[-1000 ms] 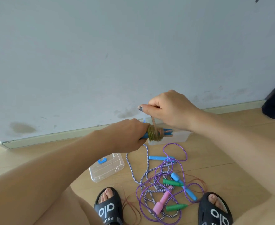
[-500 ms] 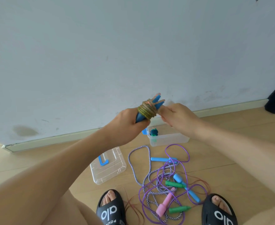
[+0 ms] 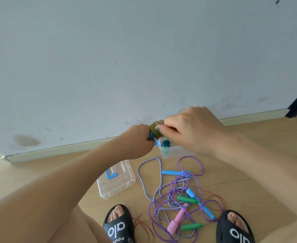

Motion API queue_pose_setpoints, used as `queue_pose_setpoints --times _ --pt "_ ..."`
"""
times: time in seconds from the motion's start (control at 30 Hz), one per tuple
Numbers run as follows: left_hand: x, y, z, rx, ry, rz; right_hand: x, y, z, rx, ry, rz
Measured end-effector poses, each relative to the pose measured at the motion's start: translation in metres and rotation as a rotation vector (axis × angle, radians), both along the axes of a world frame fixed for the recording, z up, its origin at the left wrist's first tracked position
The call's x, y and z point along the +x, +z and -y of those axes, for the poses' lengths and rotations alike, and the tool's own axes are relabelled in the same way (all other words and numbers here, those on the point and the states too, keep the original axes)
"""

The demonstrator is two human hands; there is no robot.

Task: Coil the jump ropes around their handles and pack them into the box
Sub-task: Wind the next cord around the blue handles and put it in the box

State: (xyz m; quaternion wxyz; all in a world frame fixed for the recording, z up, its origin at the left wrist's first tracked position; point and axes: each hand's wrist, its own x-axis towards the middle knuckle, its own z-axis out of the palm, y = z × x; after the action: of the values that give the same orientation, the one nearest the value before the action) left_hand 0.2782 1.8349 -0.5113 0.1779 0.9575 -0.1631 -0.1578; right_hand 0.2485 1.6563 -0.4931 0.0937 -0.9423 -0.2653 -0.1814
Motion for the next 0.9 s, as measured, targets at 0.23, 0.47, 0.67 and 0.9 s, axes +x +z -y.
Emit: queue_pose_setpoints --times 0.23,0.47,0.67,0.9 --pt "-0.008 0.006 0.001 0.122 -0.165 0.185 0.024 0.003 -0.001 0.084 -0.049 0.041" --pt "-0.018 0.007 -0.005 0.13 -0.336 0.164 0.019 0.002 -0.015 0.22 -0.031 -0.248" --pt "-0.024 0.014 0.001 -0.032 -0.176 0.048 0.014 -0.006 -0.021 0.63 -0.082 -0.611" --pt "-0.015 0.01 -0.001 -0.31 -0.198 -0.143 0.016 0.011 -0.003 0.831 -0.067 -0.978"
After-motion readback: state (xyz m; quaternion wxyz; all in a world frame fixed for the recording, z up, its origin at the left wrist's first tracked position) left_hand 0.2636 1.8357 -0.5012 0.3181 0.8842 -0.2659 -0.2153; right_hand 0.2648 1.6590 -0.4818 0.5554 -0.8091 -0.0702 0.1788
